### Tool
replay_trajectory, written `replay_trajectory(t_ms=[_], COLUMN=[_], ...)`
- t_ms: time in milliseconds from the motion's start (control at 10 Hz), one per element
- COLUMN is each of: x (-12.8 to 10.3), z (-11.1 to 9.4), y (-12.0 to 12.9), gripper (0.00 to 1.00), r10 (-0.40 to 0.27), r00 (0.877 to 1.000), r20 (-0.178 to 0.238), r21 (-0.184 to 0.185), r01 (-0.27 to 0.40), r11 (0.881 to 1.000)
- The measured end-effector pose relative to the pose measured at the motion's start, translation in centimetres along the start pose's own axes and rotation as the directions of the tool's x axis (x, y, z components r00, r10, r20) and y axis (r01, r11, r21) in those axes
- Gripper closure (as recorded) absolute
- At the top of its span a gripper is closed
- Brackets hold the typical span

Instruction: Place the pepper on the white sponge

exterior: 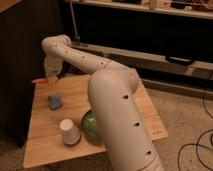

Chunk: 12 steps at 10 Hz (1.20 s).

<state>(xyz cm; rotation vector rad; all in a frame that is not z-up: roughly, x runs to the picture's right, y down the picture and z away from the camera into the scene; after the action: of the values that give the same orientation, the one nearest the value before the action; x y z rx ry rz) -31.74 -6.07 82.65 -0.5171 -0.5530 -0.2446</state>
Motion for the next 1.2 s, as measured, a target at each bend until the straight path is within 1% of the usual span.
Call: replay_trajectory(t_ms=[200, 500, 600, 900, 1200], x=[1.0, 1.8, 1.9, 0.8, 0.8], z=[1.0, 2.2, 2.6, 3.9, 5.0], y=[0.4, 0.9, 1.0, 0.8, 1.0], gripper=[1.00, 1.00, 1.00, 1.00, 1.00], r10=[0.021, 0.027, 0.016, -0.038, -0.052], r00=[1.000, 1.000, 1.000, 0.998, 0.996], r20=[-0.004, -0.007, -0.020, -0.049, -0.066], r21=[-0.019, -0.031, -0.040, -0.080, -0.112], r01=[-0.021, -0.027, -0.017, 0.034, 0.044], r11=[1.000, 0.999, 0.999, 0.996, 0.993])
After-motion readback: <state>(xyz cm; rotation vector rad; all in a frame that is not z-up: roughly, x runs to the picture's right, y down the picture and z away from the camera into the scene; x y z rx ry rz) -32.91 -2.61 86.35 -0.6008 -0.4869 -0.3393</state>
